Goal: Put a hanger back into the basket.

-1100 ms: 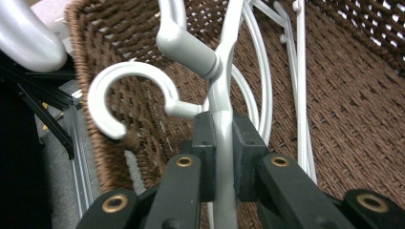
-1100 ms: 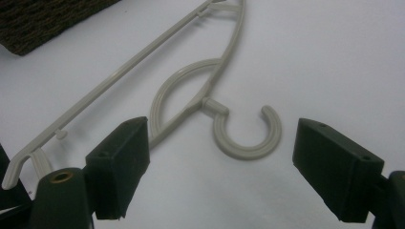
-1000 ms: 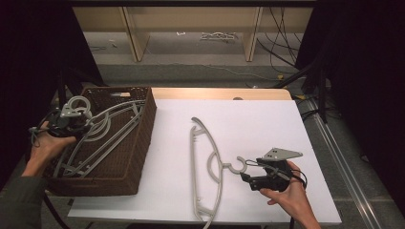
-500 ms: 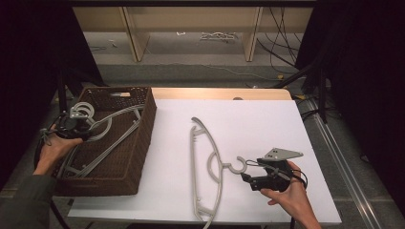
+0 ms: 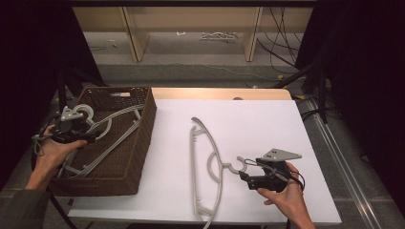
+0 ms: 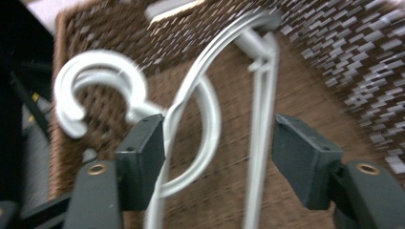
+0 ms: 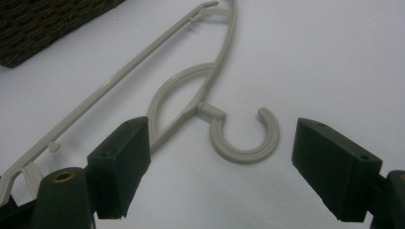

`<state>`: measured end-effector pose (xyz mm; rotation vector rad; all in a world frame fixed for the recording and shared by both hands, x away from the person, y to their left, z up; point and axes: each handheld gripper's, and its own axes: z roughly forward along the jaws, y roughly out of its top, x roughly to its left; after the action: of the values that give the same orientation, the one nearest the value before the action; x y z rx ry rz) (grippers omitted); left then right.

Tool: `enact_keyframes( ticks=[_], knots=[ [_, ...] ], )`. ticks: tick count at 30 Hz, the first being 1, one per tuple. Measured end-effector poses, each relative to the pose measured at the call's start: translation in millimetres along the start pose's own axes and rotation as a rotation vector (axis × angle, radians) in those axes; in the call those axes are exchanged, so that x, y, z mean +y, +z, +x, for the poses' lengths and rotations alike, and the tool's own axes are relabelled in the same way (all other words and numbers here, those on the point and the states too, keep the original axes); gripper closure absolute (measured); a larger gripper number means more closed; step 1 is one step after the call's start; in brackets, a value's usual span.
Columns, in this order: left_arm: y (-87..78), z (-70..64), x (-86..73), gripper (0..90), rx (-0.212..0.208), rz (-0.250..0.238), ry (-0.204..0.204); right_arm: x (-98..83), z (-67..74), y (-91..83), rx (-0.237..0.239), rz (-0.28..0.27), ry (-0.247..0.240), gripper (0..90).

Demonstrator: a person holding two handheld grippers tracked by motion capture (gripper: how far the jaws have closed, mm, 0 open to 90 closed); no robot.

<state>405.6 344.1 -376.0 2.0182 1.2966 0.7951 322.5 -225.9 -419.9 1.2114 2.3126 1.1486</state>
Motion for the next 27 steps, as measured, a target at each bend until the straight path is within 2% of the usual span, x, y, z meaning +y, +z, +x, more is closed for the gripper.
enact_keyframes(
  ticks=[1,2,3,4,5,6,7,8,9,10,11,12,15,16,17,18,19,20,22,23,24,25,26,27],
  knots=[
    [-7.5,-7.1,2.2,31.1,-0.034,-0.027,-0.012,-0.6,1.4,1.6,-0.011,-0.01,-0.006,21.4],
    [-7.5,-7.1,2.2,30.1,-0.034,-0.027,-0.012,-0.6,1.4,1.6,-0.011,-0.01,-0.006,21.4],
    [-12.8,-18.7,3.8,28.9,-0.062,-0.084,-0.054,-1.6,4.8,3.2,-0.012,-0.003,0.008,20.6],
    [-12.8,-18.7,3.8,28.2,-0.062,-0.084,-0.054,-1.6,4.8,3.2,-0.012,-0.003,0.008,20.6],
    [-18.4,-32.3,5.2,27.3,-0.095,-0.123,-0.066,-2.4,8.0,5.2,-0.02,-0.001,-0.002,20.6],
    [-18.4,-32.3,5.2,26.6,-0.095,-0.123,-0.066,-2.4,8.0,5.2,-0.02,-0.001,-0.002,20.6],
    [-24.2,-46.5,7.5,26.2,-0.145,-0.149,-0.073,-2.7,11.2,7.8,-0.013,-0.008,-0.006,20.5],
    [-24.2,-46.5,7.5,25.8,-0.145,-0.149,-0.073,-2.7,11.2,7.8,-0.013,-0.008,-0.006,20.5],
    [-28.5,-61.9,10.4,25.0,-0.176,-0.191,-0.062,-2.8,13.6,9.6,-0.01,-0.013,-0.006,20.5],
    [-28.5,-61.9,10.4,24.2,-0.176,-0.191,-0.062,-2.8,13.6,9.6,-0.01,-0.013,-0.006,20.5],
    [-32.0,-75.5,13.3,24.1,-0.214,-0.223,-0.055,-2.7,15.6,10.7,-0.01,-0.015,-0.009,20.6],
    [-32.0,-75.5,13.3,23.9,-0.214,-0.223,-0.055,-2.7,15.6,10.7,-0.01,-0.015,-0.009,20.6],
    [-36.3,-97.9,16.2,22.6,-0.267,-0.278,-0.058,-2.6,18.9,12.3,-0.011,-0.028,-0.003,20.7],
    [-36.3,-97.9,16.2,22.5,-0.267,-0.278,-0.058,-2.6,18.9,12.3,-0.011,-0.028,-0.003,20.7],
    [-37.4,-108.5,15.9,22.5,-0.28,-0.297,-0.049,-2.6,19.3,11.6,-0.021,-0.029,-0.014,20.7],
    [-37.4,-108.5,15.9,22.5,-0.28,-0.297,-0.049,-2.6,19.3,11.6,-0.021,-0.029,-0.014,20.7],
    [-37.5,-116.9,14.8,22.3,-0.29,-0.32,-0.042,-2.6,20.0,11.5,-0.011,-0.047,-0.009,20.7],
    [-37.5,-116.9,14.8,22.1,-0.29,-0.32,-0.042,-2.6,20.0,11.5,-0.011,-0.047,-0.009,20.7],
    [-36.3,-124.7,12.3,21.8,-0.313,-0.34,-0.054,-2.2,20.6,11.9,-0.011,-0.056,-0.014,20.7],
    [-35.3,-132.6,9.0,21.4,-0.329,-0.35,-0.055,-2.0,21.9,12.4,-0.003,-0.057,-0.014,20.7],
    [-35.3,-132.6,9.0,21.0,-0.329,-0.35,-0.055,-2.0,21.9,12.4,-0.003,-0.057,-0.014,20.7],
    [-34.7,-140.9,4.8,20.7,-0.33,-0.365,-0.042,-2.3,22.7,12.8,-0.003,-0.065,-0.018,20.6],
    [-34.7,-140.9,4.8,20.5,-0.33,-0.365,-0.042,-2.3,22.7,12.8,-0.003,-0.065,-0.018,20.6],
    [-34.1,-147.8,1.1,19.7,-0.346,-0.375,-0.028,-2.1,23.4,12.3,-0.001,-0.069,-0.011,20.5]
  ],
)
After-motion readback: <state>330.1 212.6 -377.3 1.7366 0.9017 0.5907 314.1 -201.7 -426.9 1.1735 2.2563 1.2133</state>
